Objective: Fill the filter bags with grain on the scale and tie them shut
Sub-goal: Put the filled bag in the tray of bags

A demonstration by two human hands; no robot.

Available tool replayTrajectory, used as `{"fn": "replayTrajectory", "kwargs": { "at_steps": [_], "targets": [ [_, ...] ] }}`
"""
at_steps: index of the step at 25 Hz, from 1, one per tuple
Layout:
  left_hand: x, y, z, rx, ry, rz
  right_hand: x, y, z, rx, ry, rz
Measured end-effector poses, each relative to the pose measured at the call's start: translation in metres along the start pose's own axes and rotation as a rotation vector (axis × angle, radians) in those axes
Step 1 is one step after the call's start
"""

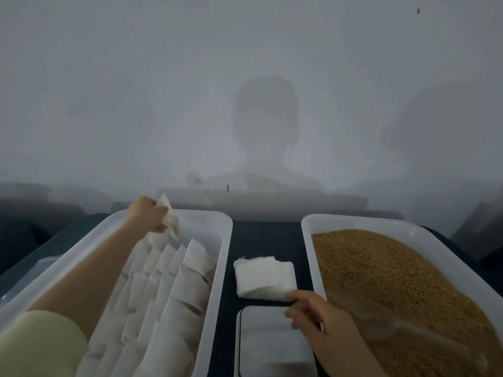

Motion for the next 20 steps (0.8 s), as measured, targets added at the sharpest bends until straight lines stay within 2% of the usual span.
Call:
{"fn": "replayTrajectory", "kwargs": {
  "at_steps": [6, 11, 13, 16, 18, 20],
  "targets": [
    [0.042, 0.032, -0.035, -0.012, 0.103, -0.206, 0.000, 0.002, -0.003, -0.003, -0.024, 0.000],
    [0.043, 0.031, -0.051, -0.076, 0.277, -0.265, 0.000, 0.000, -0.003, -0.018, -0.033, 0.009],
    [0.040, 0.024, -0.041, -0.043, 0.343, -0.237, 0.000, 0.000, -0.004, -0.028, -0.033, 0.029],
    [0.035, -0.006, 0.008, 0.232, 0.640, -0.010, -0.002, -0.001, -0.005, -0.024, -0.005, 0.060],
    [0.045, -0.050, 0.053, 0.471, 0.680, 0.117, -0.005, -0.003, -0.006, -0.022, 0.020, 0.105],
    [0.077, -0.104, 0.091, 0.745, 0.778, 0.046, -0.009, -0.005, -0.007, -0.026, 0.046, 0.166]
  ]
}}
Point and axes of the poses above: each hand's wrist, its own y-axis towards the middle knuckle, its own x-axis out of the palm, z = x × y, the point moved 5 cm from there along y, towards the middle knuckle, and after that the axes turned 5 degrees about y, right-handed, at the moved point
